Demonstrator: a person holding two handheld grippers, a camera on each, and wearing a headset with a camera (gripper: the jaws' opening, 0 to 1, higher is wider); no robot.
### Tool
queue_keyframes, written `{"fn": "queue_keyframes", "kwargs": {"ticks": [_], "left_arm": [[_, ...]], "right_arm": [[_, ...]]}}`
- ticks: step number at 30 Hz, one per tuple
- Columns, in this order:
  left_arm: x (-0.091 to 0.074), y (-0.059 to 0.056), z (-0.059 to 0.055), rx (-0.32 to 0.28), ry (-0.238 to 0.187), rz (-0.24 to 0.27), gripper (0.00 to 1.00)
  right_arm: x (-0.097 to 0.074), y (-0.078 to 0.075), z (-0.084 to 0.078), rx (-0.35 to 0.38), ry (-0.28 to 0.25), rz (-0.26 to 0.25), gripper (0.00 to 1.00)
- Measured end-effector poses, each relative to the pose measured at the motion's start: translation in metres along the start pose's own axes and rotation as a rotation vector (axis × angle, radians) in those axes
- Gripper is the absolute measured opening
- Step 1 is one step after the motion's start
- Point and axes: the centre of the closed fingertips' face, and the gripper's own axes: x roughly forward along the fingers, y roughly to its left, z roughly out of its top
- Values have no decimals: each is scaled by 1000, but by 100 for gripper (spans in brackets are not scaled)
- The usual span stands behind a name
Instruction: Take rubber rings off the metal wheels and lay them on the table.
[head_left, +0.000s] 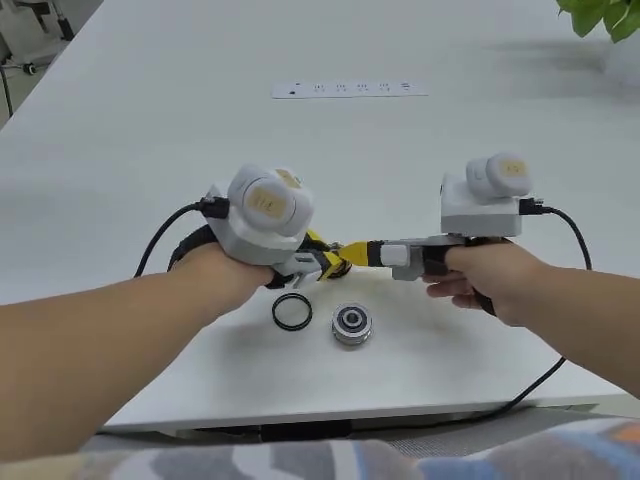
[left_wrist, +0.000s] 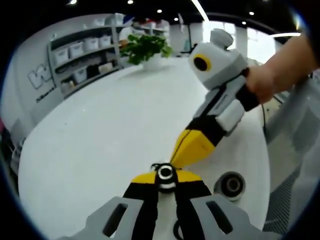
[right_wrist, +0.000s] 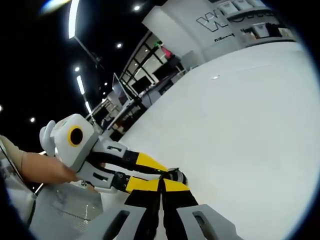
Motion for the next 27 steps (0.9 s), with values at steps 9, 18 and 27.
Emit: {"fn": "queue_keyframes", "kwargs": {"ticks": [9, 18, 27], "left_arm": [[-1, -3, 1, -6, -9, -1, 12], [-2, -5, 2, -20, -14, -10, 13], [-4, -4, 1, 31, 5, -30, 14]], "right_arm": [[-7, 13, -2, 35, 8, 83, 0], [-12, -8, -3, -20, 12, -33, 0], [-10, -8, -5, -35, 20, -47, 0]]}}
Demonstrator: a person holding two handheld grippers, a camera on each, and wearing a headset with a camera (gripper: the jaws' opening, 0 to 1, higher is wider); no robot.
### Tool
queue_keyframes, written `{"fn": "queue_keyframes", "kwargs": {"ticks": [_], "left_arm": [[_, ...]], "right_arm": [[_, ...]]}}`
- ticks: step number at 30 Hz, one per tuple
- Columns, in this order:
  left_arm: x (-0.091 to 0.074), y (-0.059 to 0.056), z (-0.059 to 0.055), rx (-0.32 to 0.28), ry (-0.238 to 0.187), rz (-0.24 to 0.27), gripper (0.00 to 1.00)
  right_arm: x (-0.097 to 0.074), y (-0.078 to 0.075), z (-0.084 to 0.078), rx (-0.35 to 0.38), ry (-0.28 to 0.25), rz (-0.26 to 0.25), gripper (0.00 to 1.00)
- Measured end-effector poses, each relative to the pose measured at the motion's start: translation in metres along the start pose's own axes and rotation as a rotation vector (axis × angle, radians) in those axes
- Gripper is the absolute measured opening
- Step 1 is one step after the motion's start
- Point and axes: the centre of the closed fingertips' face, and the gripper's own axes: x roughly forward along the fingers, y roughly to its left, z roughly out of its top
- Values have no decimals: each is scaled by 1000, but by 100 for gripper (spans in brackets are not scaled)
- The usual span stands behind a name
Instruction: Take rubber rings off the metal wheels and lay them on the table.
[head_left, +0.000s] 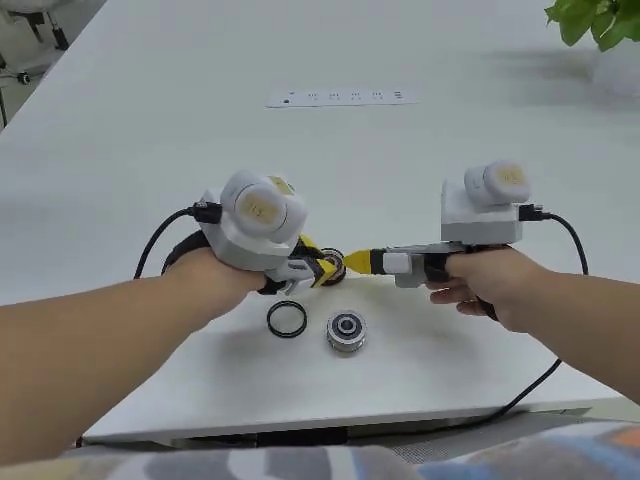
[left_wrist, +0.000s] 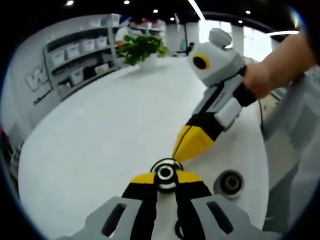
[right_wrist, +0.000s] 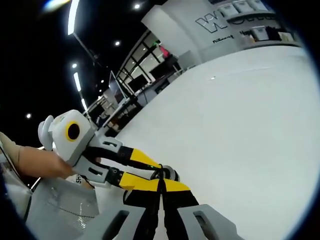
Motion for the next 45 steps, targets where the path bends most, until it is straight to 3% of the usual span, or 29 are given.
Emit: {"fn": "queue_keyframes", "kwargs": {"ticks": [8, 13, 28, 45], "left_arm": [[-12, -6, 3, 34, -15, -36, 18], [-23, -10, 10, 31, -49, -55, 22], [-59, -11, 16, 4, -125, -83, 39], [-94, -17, 7, -19, -164, -94, 53]], "right_arm": [[0, 3, 3, -3, -8, 7, 0], [1, 8, 7, 3, -22, 23, 0], [1, 23, 14, 24, -44, 70, 0], [11, 47, 6, 28, -2, 140, 0]]}}
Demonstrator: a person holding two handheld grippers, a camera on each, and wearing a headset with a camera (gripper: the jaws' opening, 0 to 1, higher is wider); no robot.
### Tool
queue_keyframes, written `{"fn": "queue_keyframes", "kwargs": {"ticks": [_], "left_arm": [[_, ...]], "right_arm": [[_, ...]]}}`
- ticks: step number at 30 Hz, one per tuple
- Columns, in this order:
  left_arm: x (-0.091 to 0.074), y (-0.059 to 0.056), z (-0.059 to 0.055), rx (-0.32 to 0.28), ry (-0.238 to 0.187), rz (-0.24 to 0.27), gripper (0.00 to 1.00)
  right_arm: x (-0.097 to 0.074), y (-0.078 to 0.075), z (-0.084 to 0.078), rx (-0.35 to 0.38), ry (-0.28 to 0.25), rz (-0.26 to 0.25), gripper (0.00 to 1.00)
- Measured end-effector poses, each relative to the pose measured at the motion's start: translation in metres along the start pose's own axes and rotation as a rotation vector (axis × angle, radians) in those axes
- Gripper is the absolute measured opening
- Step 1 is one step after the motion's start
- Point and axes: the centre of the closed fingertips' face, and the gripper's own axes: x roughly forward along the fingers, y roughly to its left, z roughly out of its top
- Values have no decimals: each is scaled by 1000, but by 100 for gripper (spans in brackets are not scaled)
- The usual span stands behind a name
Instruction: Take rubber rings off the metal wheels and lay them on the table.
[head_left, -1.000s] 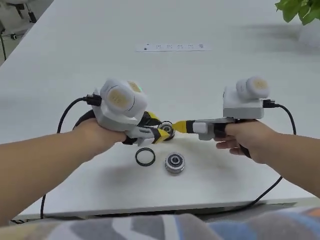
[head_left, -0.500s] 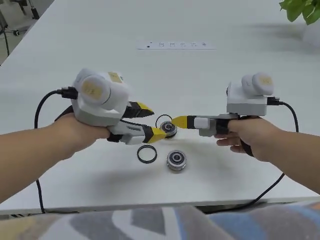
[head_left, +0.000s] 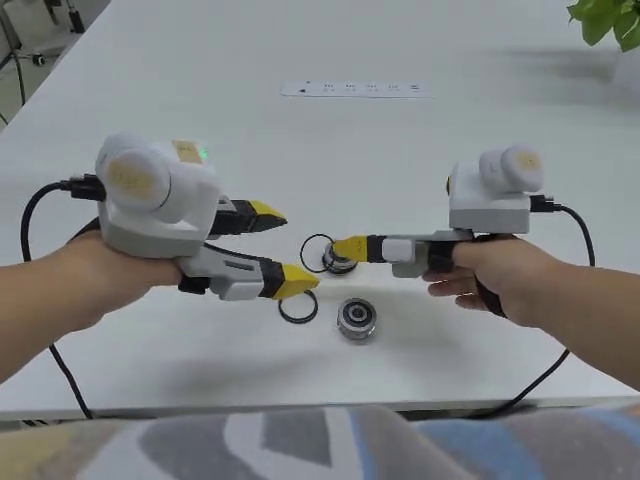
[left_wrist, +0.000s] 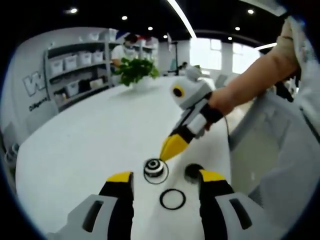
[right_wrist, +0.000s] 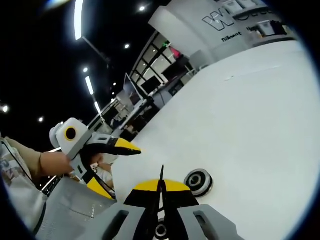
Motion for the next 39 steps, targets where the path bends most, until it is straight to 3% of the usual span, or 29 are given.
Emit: {"fn": "queue_keyframes", "kwargs": {"ticks": [12, 23, 39], "left_arm": [[-17, -9, -11, -22, 0, -9, 64], [-27, -9, -19, -49, 3, 3, 66], [-29, -10, -26, -66, 13, 7, 65]], "right_arm": [[12, 14, -20, 10, 81, 50, 0], [19, 22, -38, 18, 145, 78, 0], [20, 12, -46, 17, 175, 46, 0]]}}
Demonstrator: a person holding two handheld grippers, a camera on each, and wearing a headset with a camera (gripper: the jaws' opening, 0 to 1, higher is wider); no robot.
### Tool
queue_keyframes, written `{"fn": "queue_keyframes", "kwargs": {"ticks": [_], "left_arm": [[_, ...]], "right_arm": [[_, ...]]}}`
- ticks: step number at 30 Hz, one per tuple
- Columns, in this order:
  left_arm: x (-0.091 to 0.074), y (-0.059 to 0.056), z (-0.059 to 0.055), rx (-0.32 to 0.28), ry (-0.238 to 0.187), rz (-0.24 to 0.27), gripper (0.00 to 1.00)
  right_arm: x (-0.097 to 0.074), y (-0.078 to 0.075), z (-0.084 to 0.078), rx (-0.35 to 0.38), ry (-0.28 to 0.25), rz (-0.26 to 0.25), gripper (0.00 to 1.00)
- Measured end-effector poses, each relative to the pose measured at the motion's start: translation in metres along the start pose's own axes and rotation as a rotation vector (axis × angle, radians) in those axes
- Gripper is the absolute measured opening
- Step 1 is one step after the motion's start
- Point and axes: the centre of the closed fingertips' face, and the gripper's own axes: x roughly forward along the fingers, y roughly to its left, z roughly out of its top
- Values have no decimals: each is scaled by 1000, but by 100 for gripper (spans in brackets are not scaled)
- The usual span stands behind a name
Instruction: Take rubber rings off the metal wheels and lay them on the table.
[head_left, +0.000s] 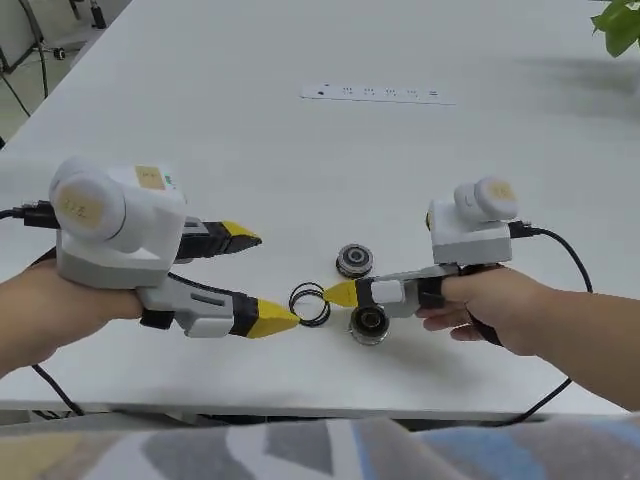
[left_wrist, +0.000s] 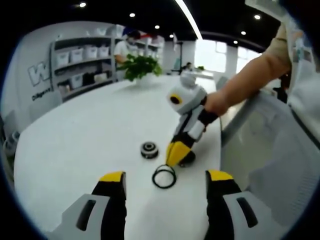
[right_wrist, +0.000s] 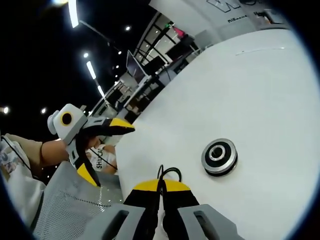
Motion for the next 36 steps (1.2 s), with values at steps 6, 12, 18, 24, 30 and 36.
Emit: {"fn": "queue_keyframes", "kwargs": {"ticks": [6, 12, 18, 24, 30, 36], "left_arm": [[0, 0, -2, -4, 5, 1, 64], [1, -1, -3, -7, 14, 1, 63], [2, -3, 0, -8, 9, -2, 63], [2, -2, -2, -7, 17, -2, 63], [2, 1, -3, -10, 24, 0, 62], [5, 9, 1, -15, 19, 8, 61]], "right_arm": [[1, -1, -1, 2, 5, -6, 0], [1, -3, -2, -20, 13, -27, 3], [1, -2, -5, -73, 33, -47, 6], [0, -5, -4, -98, 32, -60, 13], [-5, -8, 3, -99, 8, -66, 15], [-17, -10, 21, -102, -51, -77, 16]]}}
